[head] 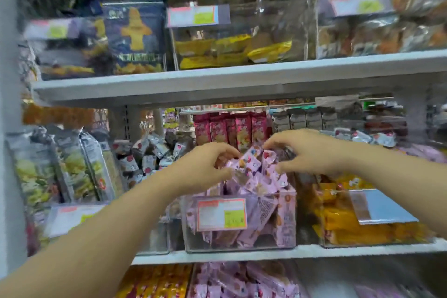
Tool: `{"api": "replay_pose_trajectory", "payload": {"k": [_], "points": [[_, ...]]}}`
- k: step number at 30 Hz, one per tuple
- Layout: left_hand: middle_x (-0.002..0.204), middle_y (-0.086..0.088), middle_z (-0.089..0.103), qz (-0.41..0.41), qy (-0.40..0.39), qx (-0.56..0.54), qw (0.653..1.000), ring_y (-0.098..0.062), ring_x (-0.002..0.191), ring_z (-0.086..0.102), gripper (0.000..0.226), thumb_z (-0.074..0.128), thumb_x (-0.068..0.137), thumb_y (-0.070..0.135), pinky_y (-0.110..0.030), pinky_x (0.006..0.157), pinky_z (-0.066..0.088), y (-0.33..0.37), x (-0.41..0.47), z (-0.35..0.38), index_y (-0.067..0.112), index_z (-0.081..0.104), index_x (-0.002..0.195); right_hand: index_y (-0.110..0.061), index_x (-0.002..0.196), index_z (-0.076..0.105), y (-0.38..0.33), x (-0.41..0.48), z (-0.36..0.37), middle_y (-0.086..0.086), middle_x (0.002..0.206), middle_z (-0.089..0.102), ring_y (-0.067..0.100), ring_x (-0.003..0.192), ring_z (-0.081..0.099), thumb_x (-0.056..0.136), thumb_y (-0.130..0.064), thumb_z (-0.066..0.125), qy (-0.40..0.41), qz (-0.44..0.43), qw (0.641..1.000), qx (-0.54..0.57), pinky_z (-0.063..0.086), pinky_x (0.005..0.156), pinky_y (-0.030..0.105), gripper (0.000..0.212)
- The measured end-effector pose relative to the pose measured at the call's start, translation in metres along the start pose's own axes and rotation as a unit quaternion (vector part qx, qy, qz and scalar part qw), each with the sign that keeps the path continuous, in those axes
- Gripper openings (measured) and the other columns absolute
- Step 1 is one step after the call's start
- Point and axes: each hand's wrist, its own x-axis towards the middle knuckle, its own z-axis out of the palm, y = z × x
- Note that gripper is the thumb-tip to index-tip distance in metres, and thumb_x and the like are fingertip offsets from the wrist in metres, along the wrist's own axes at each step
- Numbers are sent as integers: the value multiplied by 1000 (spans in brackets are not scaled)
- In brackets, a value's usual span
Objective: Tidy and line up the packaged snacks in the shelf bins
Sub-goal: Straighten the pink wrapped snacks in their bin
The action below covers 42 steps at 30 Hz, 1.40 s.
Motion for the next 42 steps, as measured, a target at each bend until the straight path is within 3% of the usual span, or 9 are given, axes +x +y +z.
{"api": "replay_pose_trajectory", "payload": {"k": [4,9,15,19,23,27,31,36,42], "points": [[129,9,52,-19,-63,7,998,-6,108,50,46,62,89,29,-22,93,41,-12,41,0,28,48,133,-27,129,50,13,28,-3,-14,105,53,-2,83,50,82,-35,70,-39,-12,999,16,35,66,10,52],[134,7,49,-61,-120,-1,991,-9,114,51,57,63,88,40,-24,96,40,-29,80,9,32,40,139,-32,126,52,26,49,-5,-15,120,52,1,103,50,81,-42,70,-73,-33,997,25,40,87,20,50],[147,5,39,-99,-218,51,970,-16,130,41,76,62,84,54,-26,103,33,-38,112,20,28,28,146,-35,123,54,35,59,-4,-30,87,42,-27,69,38,85,-43,64,-72,-68,995,26,31,61,3,41],[153,5,29,-121,-254,6,959,-16,136,33,97,71,76,56,-29,109,31,-39,126,25,27,16,150,-35,125,53,34,62,-5,-28,97,46,-16,84,44,86,-41,63,-79,-74,994,18,31,67,2,40],[153,5,28,-107,-254,30,961,-19,136,34,106,74,70,59,-34,110,32,-36,132,36,31,11,149,-35,124,54,34,64,-3,-20,117,51,-5,98,45,84,-41,64,-79,-77,994,12,36,78,8,41],[153,4,29,-122,-241,34,962,-20,135,36,114,75,64,64,-34,110,33,-37,134,42,30,7,149,-37,123,55,33,63,-2,-22,110,48,-5,96,44,84,-41,64,-84,-64,994,28,37,79,10,40],[151,-1,32,-152,-239,18,959,-24,132,39,116,75,64,63,-36,106,38,-36,131,47,27,5,148,-37,121,56,34,60,0,-20,123,51,-4,104,44,84,-41,65,-74,-57,995,41,37,89,18,39],[139,-1,44,-137,-200,-20,970,-21,120,48,109,79,64,56,-32,100,43,-36,126,51,30,12,145,-34,124,56,35,57,1,-20,124,50,-7,97,43,84,-41,65,-61,-54,996,46,31,74,1,41],[136,4,46,-97,-167,-43,980,-15,116,49,97,78,71,43,-24,93,41,-32,122,48,27,19,146,-36,120,56,36,57,3,-28,86,46,-29,66,41,82,-39,67,-48,-43,995,71,33,56,3,40]]}}
